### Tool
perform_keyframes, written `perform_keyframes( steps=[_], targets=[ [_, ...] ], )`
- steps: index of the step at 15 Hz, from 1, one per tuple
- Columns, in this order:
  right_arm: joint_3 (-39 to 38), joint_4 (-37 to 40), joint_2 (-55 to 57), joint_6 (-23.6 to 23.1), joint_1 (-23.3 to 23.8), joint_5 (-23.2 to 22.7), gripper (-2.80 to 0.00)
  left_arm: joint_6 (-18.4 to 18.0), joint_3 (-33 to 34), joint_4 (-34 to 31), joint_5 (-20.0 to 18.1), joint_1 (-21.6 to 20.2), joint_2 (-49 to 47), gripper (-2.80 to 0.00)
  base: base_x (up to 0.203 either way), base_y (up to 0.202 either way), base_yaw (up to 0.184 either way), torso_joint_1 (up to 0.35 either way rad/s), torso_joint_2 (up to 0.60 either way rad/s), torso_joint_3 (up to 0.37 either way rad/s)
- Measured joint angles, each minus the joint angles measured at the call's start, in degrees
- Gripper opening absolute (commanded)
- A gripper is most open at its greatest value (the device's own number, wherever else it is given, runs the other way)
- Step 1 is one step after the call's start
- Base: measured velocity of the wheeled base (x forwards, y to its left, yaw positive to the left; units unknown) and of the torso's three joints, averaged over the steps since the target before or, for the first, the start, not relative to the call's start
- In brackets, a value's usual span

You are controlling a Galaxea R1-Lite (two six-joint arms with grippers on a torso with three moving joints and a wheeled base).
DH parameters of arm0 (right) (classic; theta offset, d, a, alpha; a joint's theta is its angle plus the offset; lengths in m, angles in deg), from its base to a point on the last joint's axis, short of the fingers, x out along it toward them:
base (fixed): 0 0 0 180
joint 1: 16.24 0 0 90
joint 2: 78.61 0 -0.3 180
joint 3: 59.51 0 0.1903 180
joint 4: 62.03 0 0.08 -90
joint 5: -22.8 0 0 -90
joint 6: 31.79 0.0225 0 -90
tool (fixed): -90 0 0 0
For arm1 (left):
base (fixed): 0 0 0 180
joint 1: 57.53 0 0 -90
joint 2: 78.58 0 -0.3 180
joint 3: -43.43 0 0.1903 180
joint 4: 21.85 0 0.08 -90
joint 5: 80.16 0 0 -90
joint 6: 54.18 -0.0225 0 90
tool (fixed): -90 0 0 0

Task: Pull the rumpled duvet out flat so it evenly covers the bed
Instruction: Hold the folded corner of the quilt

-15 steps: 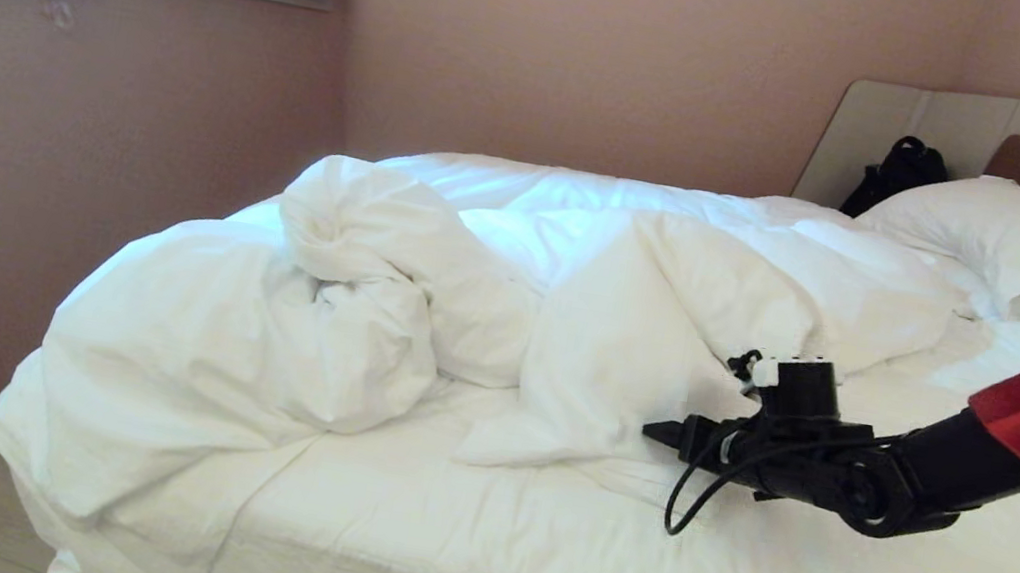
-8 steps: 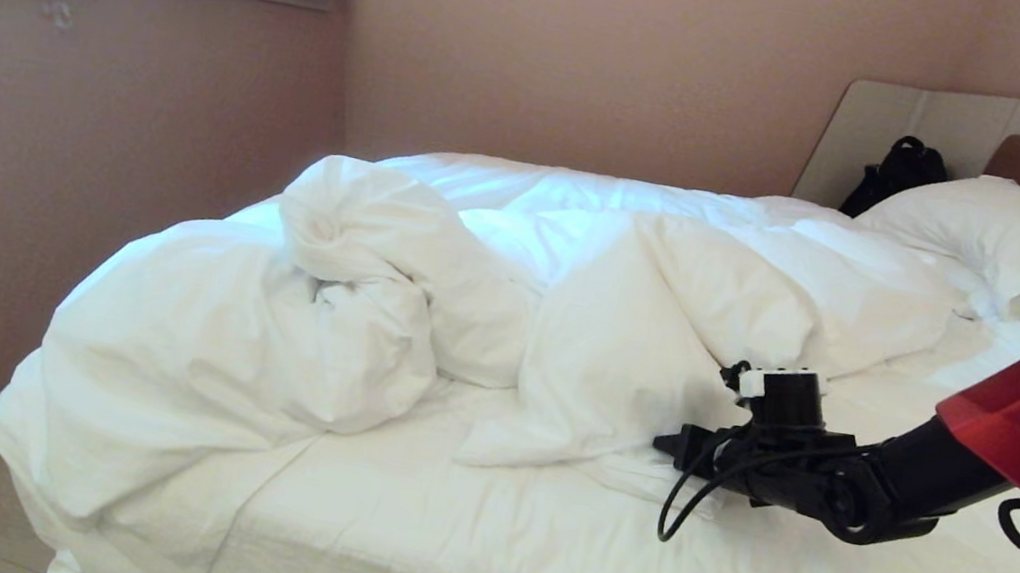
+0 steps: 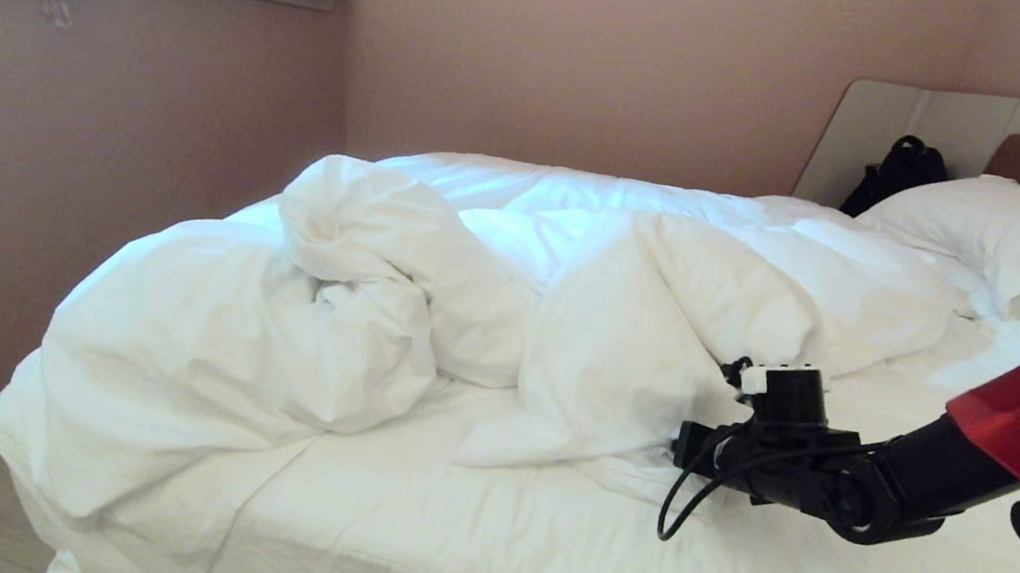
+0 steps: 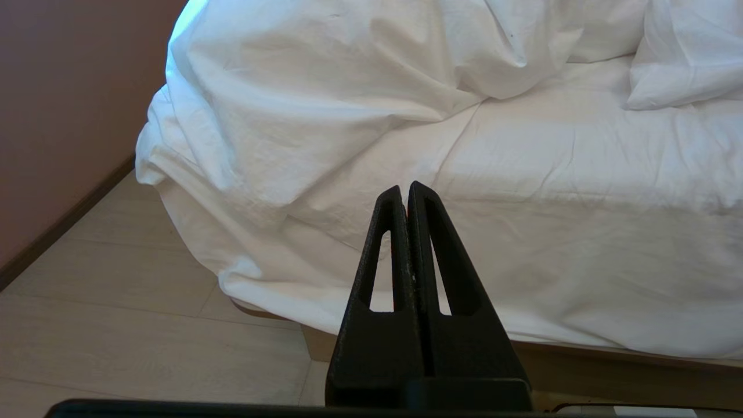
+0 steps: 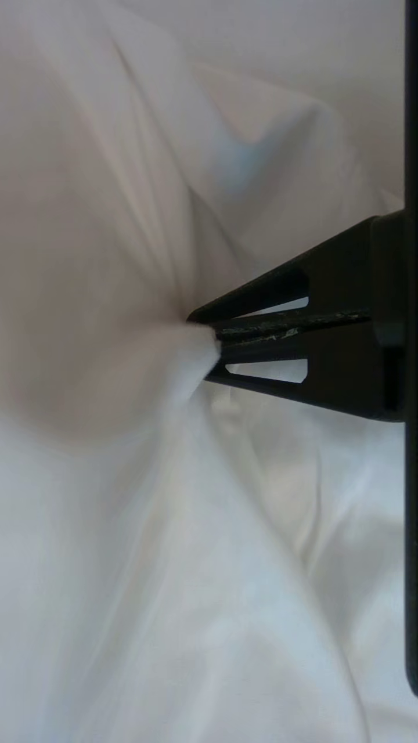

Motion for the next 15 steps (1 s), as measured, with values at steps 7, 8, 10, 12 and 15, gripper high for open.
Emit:
perform_keyframes(
  steps=[7,8,10,12,15],
  targets=[
    [-1.94,2.83,-14.48,0.16,-0.67,0.02,-2.8,0.0,0.01,0.01,-0.02,-0.02,0.0,-2.8,0.0,0.0,0.0,0.0,0.0,0.0],
    [-2.05,4.02,-17.14,0.18,-0.61,0.04,-2.8,0.0,0.01,0.01,0.0,-0.02,0.0,-2.8,0.0,0.0,0.0,0.0,0.0,0.0],
    [-2.65,6.93,-21.86,0.29,0.1,0.02,-2.8,0.0,0.01,0.0,0.0,-0.01,0.0,-2.8,0.0,0.0,0.0,0.0,0.0,0.0],
    [-3.17,9.31,-25.21,0.27,1.45,0.05,-2.8,0.0,0.01,0.01,0.0,-0.02,0.0,-2.8,0.0,0.0,0.0,0.0,0.0,0.0],
    [-3.84,13.31,-28.09,0.41,3.05,-0.04,-2.8,0.0,0.01,0.0,0.01,-0.02,0.0,-2.8,0.0,0.0,0.0,0.0,0.0,0.0]
  ],
)
